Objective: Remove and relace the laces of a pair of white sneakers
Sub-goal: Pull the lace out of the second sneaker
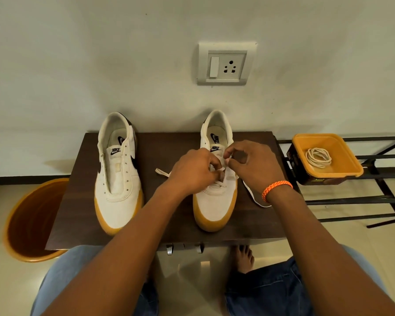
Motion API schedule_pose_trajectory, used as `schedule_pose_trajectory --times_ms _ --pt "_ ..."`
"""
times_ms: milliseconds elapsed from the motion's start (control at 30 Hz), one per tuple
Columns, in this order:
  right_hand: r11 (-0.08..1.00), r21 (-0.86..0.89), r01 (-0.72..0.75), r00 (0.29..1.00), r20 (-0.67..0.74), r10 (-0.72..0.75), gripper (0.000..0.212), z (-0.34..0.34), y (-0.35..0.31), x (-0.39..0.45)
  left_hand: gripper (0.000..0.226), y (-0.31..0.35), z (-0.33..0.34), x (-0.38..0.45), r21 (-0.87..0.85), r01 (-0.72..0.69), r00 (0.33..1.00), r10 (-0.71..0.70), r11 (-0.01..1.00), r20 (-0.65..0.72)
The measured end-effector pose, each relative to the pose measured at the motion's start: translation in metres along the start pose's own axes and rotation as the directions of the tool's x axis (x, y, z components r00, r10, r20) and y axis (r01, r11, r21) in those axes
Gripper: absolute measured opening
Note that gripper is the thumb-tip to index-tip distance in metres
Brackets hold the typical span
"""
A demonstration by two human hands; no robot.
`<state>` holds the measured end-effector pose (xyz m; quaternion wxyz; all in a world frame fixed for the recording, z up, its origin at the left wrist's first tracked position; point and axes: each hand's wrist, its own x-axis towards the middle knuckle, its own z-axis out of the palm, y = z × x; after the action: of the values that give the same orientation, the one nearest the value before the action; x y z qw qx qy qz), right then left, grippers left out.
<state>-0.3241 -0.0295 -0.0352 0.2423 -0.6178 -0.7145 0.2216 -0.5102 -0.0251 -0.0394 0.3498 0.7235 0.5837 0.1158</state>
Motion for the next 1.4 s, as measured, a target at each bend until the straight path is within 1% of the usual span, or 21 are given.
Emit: schedule_pose_trajectory --times_ms 67,133,200,267,333,433,500,567,633,667,700,733,767,867,1033,1100,1200,1267,1333,1367,1400 --pt "1.0 -0.003 -0.008 1.0 -0.014 0.008 0.012 -0.001 0.001 0.0 0.009 0.002 0.0 -0.001 -0.063 -0.002 1.0 0.002 0.998 0.009" --pt "1.0 -0.004 -0.016 1.0 -0.018 0.015 0.013 -0.001 0.002 0.001 0.004 0.003 -0.005 -0.003 -0.176 0.002 0.999 0.005 0.984 0.039" --pt "1.0 0.003 -0.026 1.0 -0.016 0.026 0.013 -0.001 0.002 0.001 0.01 0.004 -0.015 -0.006 -0.327 0.022 0.997 0.003 0.945 0.077" --pt "0.999 0.006 -0.033 0.999 -0.013 0.033 0.011 -0.002 0.004 0.002 0.016 0.002 -0.03 -0.009 -0.429 0.015 0.994 0.034 0.903 0.108" --pt "0.999 0.008 -0.046 0.999 -0.014 0.046 0.011 -0.004 0.006 0.003 0.02 -0.002 -0.039 -0.011 -0.477 -0.005 0.981 0.097 0.879 0.168" --pt "0.998 0.02 -0.059 0.998 -0.004 0.059 0.012 -0.003 0.008 0.004 0.022 -0.004 -0.044 -0.014 -0.524 0.014 0.945 0.16 0.852 0.285" --pt "0.997 0.03 -0.067 0.998 -0.001 0.067 0.014 -0.002 0.008 0.004 0.024 -0.003 -0.043 -0.013 -0.515 0.037 0.938 0.149 0.856 0.314" --pt "0.997 0.041 -0.066 0.998 -0.002 0.067 0.015 -0.002 0.008 0.004 0.026 -0.006 -0.038 -0.008 -0.429 0.023 0.96 0.101 0.903 0.262" --pt "0.998 0.039 -0.056 0.998 -0.002 0.056 0.015 -0.002 0.008 0.005 0.021 -0.009 -0.03 -0.004 -0.207 -0.051 0.995 0.067 0.977 0.068" --pt "0.998 0.035 -0.052 0.999 -0.001 0.052 0.015 -0.002 0.008 0.005 0.018 -0.01 -0.025 -0.002 -0.115 -0.073 0.997 0.069 0.991 -0.043" --pt "0.998 0.03 -0.049 0.999 0.0 0.049 0.014 -0.002 0.007 0.005 0.017 -0.007 -0.02 -0.003 -0.053 -0.083 0.99 0.076 0.995 -0.116" --pt "0.999 0.028 -0.047 0.999 0.001 0.047 0.014 -0.001 0.007 0.005 0.018 -0.003 -0.014 -0.004 -0.003 -0.086 0.985 0.085 0.996 -0.151" --pt "0.998 0.029 -0.048 0.999 0.002 0.048 0.014 -0.001 0.007 0.005 0.021 0.001 -0.008 -0.004 0.047 -0.082 0.985 0.088 0.996 -0.148" --pt "0.998 0.034 -0.061 0.998 -0.002 0.061 0.016 0.0 0.007 0.005 0.023 0.008 0.008 -0.001 0.137 -0.065 0.997 0.069 0.988 -0.028" --pt "0.998 0.034 -0.05 0.999 0.01 0.049 0.017 0.0 0.008 0.005 0.003 0.007 0.004 0.0 0.036 -0.033 0.999 0.032 0.999 0.029" --pt "0.998 0.034 -0.049 0.999 0.006 0.049 0.016 -0.001 0.008 0.005 0.003 0.005 0.001 0.001 -0.003 -0.029 0.997 0.029 1.0 0.071" --pt "0.998 0.032 -0.055 0.998 0.004 0.055 0.015 -0.001 0.008 0.005 0.004 0.002 -0.008 0.001 -0.176 -0.019 0.991 0.043 0.984 0.129" --pt "0.997 0.044 -0.069 0.998 0.007 0.069 0.015 -0.001 0.008 0.005 0.007 0.0 -0.021 -0.002 -0.354 0.048 0.986 0.013 0.934 0.168" --pt "0.995 0.061 -0.076 0.997 0.004 0.076 0.015 -0.001 0.008 0.005 0.008 -0.003 -0.029 -0.005 -0.447 0.099 0.985 -0.023 0.889 0.173" --pt "0.994 0.07 -0.078 0.997 0.001 0.078 0.015 0.0 0.008 0.006 0.008 -0.004 -0.031 -0.005 -0.413 0.089 0.99 -0.035 0.906 0.137" --pt "0.994 0.075 -0.08 0.997 -0.001 0.08 0.016 0.0 0.008 0.005 0.006 -0.006 -0.028 -0.003 -0.297 0.048 0.997 -0.028 0.954 0.071"
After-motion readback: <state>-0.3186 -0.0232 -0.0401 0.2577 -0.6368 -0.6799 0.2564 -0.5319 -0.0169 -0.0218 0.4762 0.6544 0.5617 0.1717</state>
